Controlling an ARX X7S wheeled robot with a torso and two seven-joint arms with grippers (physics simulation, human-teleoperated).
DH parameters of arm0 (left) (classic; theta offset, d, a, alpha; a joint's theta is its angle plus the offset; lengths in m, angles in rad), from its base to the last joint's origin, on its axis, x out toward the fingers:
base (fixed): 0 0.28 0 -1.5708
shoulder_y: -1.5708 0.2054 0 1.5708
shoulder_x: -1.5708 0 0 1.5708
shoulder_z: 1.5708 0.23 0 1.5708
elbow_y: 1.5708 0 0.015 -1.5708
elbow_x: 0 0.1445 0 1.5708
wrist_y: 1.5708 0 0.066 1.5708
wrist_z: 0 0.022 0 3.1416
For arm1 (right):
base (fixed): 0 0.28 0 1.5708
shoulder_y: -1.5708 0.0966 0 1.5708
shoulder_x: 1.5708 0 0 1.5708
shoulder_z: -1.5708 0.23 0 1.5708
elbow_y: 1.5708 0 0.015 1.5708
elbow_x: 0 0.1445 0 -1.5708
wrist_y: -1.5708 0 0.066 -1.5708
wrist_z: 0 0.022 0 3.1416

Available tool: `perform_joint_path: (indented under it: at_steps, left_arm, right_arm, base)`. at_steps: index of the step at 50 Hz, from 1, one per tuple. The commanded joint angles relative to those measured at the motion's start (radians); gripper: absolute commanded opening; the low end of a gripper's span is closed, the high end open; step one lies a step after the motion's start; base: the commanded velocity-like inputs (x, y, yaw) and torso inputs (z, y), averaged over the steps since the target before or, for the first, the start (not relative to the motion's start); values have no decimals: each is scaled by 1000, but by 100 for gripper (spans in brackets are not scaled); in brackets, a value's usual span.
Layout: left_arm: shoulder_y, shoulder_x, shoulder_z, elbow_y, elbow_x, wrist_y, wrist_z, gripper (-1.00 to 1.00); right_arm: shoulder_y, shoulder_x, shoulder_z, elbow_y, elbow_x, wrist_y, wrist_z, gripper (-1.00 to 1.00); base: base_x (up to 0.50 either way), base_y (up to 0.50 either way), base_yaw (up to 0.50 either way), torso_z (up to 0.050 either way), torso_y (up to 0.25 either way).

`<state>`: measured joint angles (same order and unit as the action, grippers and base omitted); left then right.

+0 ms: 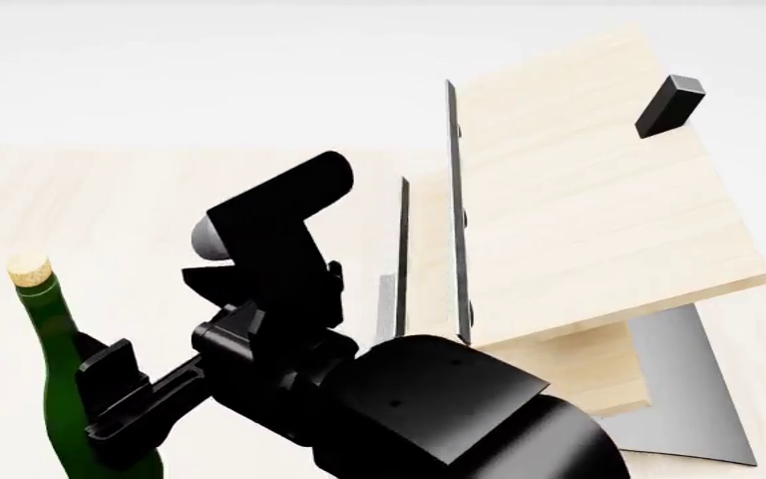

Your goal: Put the wine bottle on the wine rack.

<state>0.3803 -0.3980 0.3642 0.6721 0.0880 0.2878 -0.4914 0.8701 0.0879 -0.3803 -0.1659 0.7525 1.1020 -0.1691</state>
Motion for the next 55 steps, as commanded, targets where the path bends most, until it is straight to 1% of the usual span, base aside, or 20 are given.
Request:
perform_joint_path:
  at_steps: [1, 9, 16, 20, 33, 44, 47, 55]
  left_arm:
    - [-1, -4, 3, -4, -3, 6, -4, 100]
    - [-1, -7, 6, -7, -2, 8, -6, 100]
    - [0, -11, 7, -5, -5, 8, -7, 100]
    - [0, -12, 7, -4, -6, 9, -9, 100]
    - [-5, -17, 7, -9, -15, 11, -12, 100]
    - [-2, -20, 12, -8, -12, 12, -15, 100]
    - [-3, -20, 12, -7, -12, 10, -16, 100]
    - [-5, -22, 14, -11, -15, 12, -18, 100]
  right_arm:
    - [11, -19, -58, 59, -18, -42, -6, 100]
    - [2, -28, -96, 69, -30, -76, -4, 100]
    - [9, -55, -115, 118, -55, -157, 1, 100]
    - [17, -73, -153, 152, -66, -193, 13, 100]
    - [51, -76, -269, 250, -3, -291, 59, 100]
    - [98, -76, -300, 303, 75, -373, 94, 100]
    - [117, -82, -308, 359, 106, -407, 99, 100]
    - [136, -78, -365, 401, 162, -477, 106, 100]
  base:
    - [0, 0, 0, 0, 0]
    - [0, 0, 0, 0, 0]
    - [0, 0, 0, 0, 0]
    - [0, 0, 0, 0, 0]
    - [0, 0, 0, 0, 0]
    - [0, 0, 0, 0, 0]
    - [0, 0, 0, 0, 0]
    - [0, 0, 0, 0, 0]
